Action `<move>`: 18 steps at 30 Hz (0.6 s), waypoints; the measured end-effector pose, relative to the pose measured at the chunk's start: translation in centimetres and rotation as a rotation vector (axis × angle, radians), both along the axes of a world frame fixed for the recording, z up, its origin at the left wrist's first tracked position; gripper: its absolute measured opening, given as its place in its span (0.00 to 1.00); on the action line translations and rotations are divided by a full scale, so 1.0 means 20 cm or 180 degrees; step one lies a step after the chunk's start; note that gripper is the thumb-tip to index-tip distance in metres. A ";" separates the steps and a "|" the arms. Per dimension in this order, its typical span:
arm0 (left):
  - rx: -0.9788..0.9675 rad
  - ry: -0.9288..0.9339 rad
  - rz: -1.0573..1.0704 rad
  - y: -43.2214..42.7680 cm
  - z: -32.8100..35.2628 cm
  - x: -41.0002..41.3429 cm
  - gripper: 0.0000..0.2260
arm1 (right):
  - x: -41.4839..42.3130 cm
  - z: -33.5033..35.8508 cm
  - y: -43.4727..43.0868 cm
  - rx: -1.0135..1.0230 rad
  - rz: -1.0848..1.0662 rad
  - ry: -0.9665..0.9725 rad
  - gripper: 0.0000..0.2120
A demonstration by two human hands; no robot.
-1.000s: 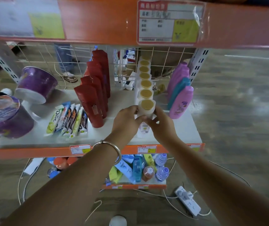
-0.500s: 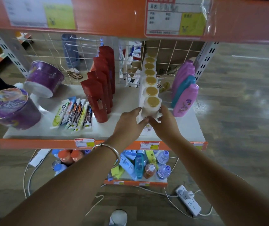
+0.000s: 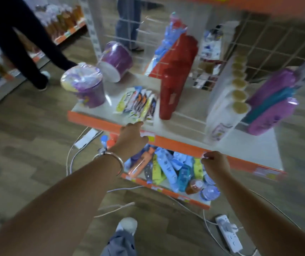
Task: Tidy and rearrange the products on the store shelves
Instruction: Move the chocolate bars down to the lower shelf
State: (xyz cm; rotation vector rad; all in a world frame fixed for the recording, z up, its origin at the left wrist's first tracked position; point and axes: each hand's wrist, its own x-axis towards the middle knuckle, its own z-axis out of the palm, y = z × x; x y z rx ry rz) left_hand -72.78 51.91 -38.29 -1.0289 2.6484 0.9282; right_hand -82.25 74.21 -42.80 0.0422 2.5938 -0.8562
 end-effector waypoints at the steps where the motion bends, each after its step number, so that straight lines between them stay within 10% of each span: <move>1: -0.0019 -0.0047 0.0112 -0.05 -0.02 0.04 0.26 | 0.02 -0.02 -0.05 0.0013 0.0149 -0.0012 0.09; 18: -0.0084 0.0021 0.0191 -0.66 -0.23 0.27 0.24 | 0.07 -0.02 -0.99 -0.0327 0.0540 0.0007 0.11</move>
